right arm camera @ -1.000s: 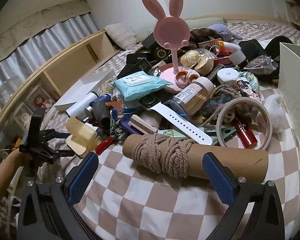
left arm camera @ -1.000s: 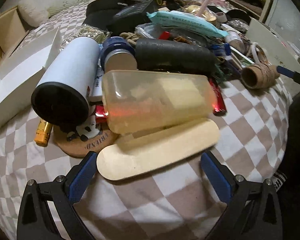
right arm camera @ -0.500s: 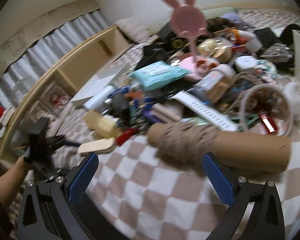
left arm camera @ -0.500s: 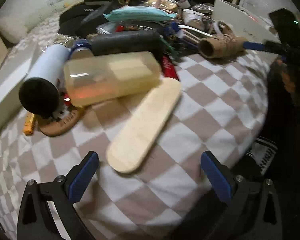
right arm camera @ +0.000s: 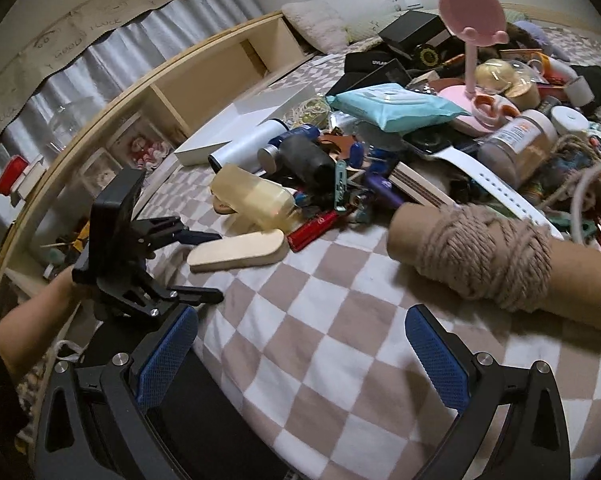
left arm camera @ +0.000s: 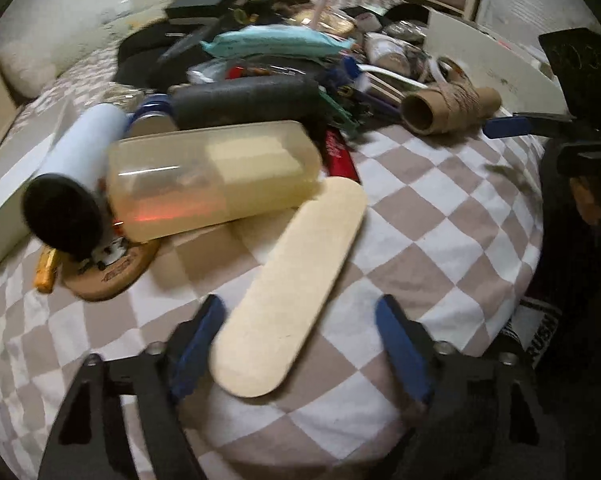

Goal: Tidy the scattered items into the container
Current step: 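Close the left gripper on the handle end of the wooden paddle, then hold the wooden paddle with the left gripper while the right gripper moves toward the red lighter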

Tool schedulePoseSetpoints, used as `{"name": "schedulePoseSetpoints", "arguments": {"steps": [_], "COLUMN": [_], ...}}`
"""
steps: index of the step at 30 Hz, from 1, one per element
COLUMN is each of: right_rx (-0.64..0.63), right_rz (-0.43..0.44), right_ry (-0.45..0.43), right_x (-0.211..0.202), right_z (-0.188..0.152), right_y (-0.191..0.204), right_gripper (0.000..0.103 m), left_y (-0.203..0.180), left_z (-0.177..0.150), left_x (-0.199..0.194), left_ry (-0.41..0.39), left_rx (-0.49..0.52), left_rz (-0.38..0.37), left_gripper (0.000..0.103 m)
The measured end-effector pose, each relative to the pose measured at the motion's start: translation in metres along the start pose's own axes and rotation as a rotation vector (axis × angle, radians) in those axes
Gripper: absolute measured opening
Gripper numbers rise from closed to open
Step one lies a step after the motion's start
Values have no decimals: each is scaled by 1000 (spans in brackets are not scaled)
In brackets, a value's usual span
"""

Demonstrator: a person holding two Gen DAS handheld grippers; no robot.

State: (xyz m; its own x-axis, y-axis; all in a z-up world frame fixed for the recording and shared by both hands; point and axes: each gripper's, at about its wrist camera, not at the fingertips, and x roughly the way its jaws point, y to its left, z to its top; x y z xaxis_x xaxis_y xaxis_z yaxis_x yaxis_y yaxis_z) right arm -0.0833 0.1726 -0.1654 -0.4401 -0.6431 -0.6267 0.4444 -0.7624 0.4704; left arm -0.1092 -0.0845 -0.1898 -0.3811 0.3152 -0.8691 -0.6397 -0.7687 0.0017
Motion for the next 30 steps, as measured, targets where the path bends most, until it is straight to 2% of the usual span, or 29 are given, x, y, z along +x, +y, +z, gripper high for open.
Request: {"name": "schedulePoseSetpoints", "arguments": {"steps": [2,5,8,10,12,17,19,22,26,30], "right_rx": [-6,-22,-66,-58,-33,-62,-72,-67,-18,47], "right_rz": [-6,-22,-73,-96,-100,-46,-19,-1,20,208], "right_ry": [-10,-23,-38,-38,-32,31,74,113,95,77], "right_x": [4,10,15,20,26,56,73,93,107,112], "right_z": [5,17,33,43,51,49,45,42,46,50], "right_y": [2,6,5,0,-5,8,13,17,19,24], "right_gripper": [102,97,97,91,78,71,70,69,69,69], "left_y": [2,1,-4,-5,1,20,21,21,19,20], "left_z": [-4,-11,-20,-26,-32,-57,-62,-64,-63,-64], "left_x": [-4,-10,-16,-20,-25,-38,-41,-42,-42,-41], "left_ry": [-17,-37,-56,-73,-86,-129,-149,-157,-154,-150], "left_rx": [-33,-74,-100,-126,-183,-395,-432,-454,-444,-433], "left_rz": [18,37,48,51,58,106,137,169,211,232], "left_gripper": [51,49,45,44,44,44,44,44,44,44]}}
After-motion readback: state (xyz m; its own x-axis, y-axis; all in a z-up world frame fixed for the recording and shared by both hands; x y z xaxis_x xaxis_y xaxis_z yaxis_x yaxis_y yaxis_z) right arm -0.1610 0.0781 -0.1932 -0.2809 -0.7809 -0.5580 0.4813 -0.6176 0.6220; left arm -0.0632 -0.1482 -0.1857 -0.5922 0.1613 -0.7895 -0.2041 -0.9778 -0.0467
